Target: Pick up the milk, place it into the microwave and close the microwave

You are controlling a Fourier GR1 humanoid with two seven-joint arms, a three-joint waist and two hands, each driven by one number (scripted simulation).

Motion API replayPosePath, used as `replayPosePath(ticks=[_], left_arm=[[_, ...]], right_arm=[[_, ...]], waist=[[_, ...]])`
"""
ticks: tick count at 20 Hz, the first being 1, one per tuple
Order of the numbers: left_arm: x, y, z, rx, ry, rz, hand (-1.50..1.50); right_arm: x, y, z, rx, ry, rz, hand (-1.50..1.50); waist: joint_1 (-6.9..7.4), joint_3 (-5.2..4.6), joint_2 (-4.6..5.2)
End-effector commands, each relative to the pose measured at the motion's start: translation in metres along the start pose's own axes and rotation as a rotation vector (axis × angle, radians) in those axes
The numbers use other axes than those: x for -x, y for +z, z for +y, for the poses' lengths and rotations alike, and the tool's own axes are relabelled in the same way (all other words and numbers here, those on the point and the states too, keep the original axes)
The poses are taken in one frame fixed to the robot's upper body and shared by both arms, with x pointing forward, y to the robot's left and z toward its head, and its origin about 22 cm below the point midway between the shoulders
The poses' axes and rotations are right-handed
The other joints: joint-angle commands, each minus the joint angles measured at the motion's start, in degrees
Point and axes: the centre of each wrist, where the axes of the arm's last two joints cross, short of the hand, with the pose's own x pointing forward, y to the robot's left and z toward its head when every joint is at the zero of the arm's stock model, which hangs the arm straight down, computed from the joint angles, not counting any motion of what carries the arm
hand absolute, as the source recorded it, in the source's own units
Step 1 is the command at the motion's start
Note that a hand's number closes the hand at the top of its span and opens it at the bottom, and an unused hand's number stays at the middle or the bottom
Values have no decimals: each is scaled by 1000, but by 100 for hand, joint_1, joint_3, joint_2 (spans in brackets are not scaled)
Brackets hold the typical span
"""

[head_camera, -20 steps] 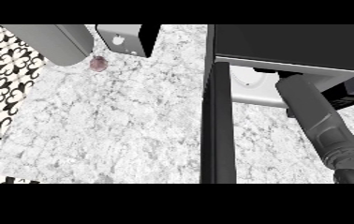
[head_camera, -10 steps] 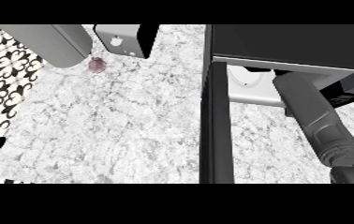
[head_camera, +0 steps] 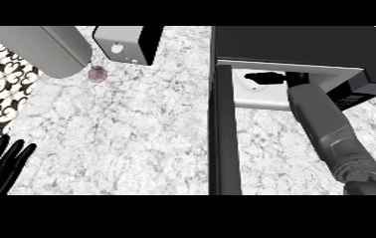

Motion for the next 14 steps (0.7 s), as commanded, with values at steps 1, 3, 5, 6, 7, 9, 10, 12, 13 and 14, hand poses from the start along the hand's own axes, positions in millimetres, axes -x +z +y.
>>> replayPosePath(ticks=[1,3,5,6,7,9,10,12,13,14], left_arm=[[6,-8,-15,59,38,0,-150],[3,-7,-20,43,24,-7,-150],[11,-6,-21,76,44,2,-150],[10,-10,-22,73,59,9,150],[3,-17,-30,68,52,1,150],[11,-29,-36,95,60,10,150],[7,-23,-36,112,73,14,150],[20,-37,-34,114,63,48,150],[3,-36,-49,127,85,16,150],[14,-30,-52,126,76,44,150]], right_arm=[[5,8,2,-3,-146,19,-150],[24,38,9,-10,-191,44,-150],[26,34,-1,-39,-224,65,-150],[29,41,3,-39,-272,71,-150],[32,45,1,-50,-297,90,-150],[33,54,11,-70,-390,80,-150],[30,59,23,-104,-410,90,-150],[39,71,18,-97,-481,72,-150],[47,71,1,-79,-486,96,-150],[45,87,23,-131,-507,97,-150]], waist=[[-87,-7,-40],[-149,-10,-78],[-166,-15,-94],[-254,-17,-123],[-240,-14,-113],[-340,-18,-140],[-310,-19,-148],[-470,-26,-190],[-354,-18,-156],[-441,-28,-211]])
